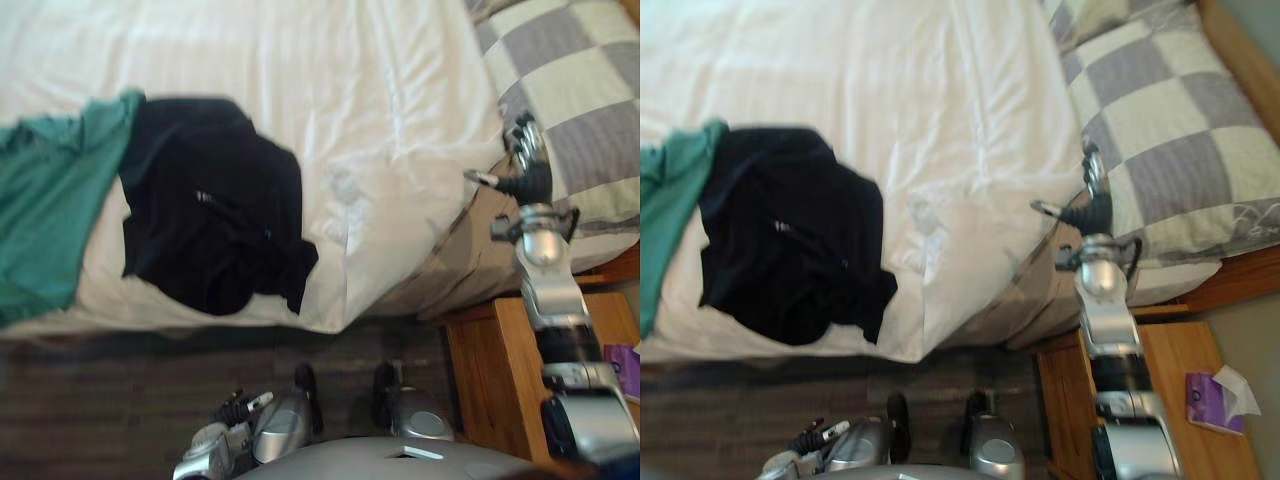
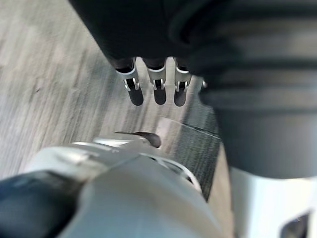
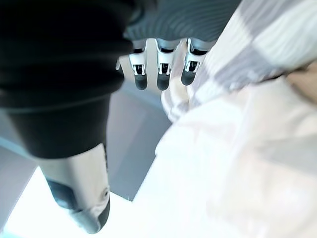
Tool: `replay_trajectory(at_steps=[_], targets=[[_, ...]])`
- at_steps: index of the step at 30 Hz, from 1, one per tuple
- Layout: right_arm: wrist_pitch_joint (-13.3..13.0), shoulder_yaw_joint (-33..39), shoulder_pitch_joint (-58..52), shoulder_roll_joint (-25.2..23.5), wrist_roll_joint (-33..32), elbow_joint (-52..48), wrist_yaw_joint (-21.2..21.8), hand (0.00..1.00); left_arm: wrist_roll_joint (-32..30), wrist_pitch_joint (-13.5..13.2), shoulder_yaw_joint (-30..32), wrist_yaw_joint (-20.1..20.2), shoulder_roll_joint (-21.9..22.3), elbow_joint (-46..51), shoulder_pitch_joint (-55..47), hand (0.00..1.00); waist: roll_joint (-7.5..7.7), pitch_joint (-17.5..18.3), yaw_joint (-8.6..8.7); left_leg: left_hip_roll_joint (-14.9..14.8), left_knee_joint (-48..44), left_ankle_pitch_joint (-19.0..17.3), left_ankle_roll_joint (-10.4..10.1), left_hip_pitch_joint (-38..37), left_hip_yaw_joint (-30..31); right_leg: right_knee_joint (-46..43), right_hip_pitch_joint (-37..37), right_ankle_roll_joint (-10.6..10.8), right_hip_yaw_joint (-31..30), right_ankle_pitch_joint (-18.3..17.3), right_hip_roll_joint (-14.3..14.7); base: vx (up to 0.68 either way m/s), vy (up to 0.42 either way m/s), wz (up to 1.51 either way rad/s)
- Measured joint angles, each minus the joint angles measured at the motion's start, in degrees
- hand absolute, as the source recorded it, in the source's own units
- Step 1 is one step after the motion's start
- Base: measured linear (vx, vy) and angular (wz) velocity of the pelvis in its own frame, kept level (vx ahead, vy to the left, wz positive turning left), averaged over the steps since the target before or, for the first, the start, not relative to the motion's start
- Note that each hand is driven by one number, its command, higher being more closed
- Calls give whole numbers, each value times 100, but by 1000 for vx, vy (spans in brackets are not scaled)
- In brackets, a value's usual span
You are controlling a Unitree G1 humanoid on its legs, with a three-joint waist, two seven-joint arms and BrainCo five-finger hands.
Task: Tidy the bed and pick cloth on bed and put in laundry
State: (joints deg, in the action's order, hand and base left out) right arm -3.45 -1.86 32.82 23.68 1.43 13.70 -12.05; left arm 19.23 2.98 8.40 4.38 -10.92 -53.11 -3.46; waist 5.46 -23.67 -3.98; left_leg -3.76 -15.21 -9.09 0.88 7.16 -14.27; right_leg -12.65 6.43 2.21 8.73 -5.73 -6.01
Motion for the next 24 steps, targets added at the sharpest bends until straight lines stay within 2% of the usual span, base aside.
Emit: replay_trajectory(at_steps=[4,6,9,13,14,18,20,24], targets=[[217,-497,1118,5,11,413,6,0,37,-105,-9,-6,-56,8,326,0,-32,-218,-45,-121,-567,-141,73,798,146,36,471,-10,24,166,72,-104,45,13],[304,-565,1378,15,166,608,6,0,35,-105,-55,-43,-101,1,465,0,-53,-237,-61,-126,-675,-141,103,1089,243,146,614,8,7,253,93,-15,76,24],[446,-754,1624,223,350,885,33,0,35,-111,-65,-65,-70,0,699,0,-139,-296,-180,-99,-791,-113,155,1374,323,275,741,-5,-21,346,92,20,73,25],[643,-1134,1931,273,775,1248,251,0,16,-127,-95,-97,-84,-15,864,0,-181,-379,-221,-57,-808,-77,193,1618,396,262,950,-4,-54,346,69,16,38,17],[711,-1224,1984,273,948,1420,334,100,17,-122,-197,-114,-77,-38,904,0,-196,-389,-251,-46,-805,-63,195,1668,389,255,1010,-4,-83,346,62,0,0,0],[872,-1265,2039,301,1404,1721,718,100,20,-127,-395,-126,-72,-7,952,0,-246,-418,-255,-14,-768,-14,197,1758,385,252,1118,-2,-97,347,32,0,0,0],[878,-1417,2115,486,1693,1803,936,100,15,-112,-511,-139,-74,9,959,0,-265,-428,-244,44,-643,90,175,1701,383,256,1114,-2,-117,347,-14,1,7,2],[896,-1481,2099,523,1723,1992,1036,100,-31,-108,-558,-190,-77,10,960,0,-266,-427,-260,70,-383,168,139,1470,376,285,1007,-2,-149,347,-10,-6,-15,-1]])
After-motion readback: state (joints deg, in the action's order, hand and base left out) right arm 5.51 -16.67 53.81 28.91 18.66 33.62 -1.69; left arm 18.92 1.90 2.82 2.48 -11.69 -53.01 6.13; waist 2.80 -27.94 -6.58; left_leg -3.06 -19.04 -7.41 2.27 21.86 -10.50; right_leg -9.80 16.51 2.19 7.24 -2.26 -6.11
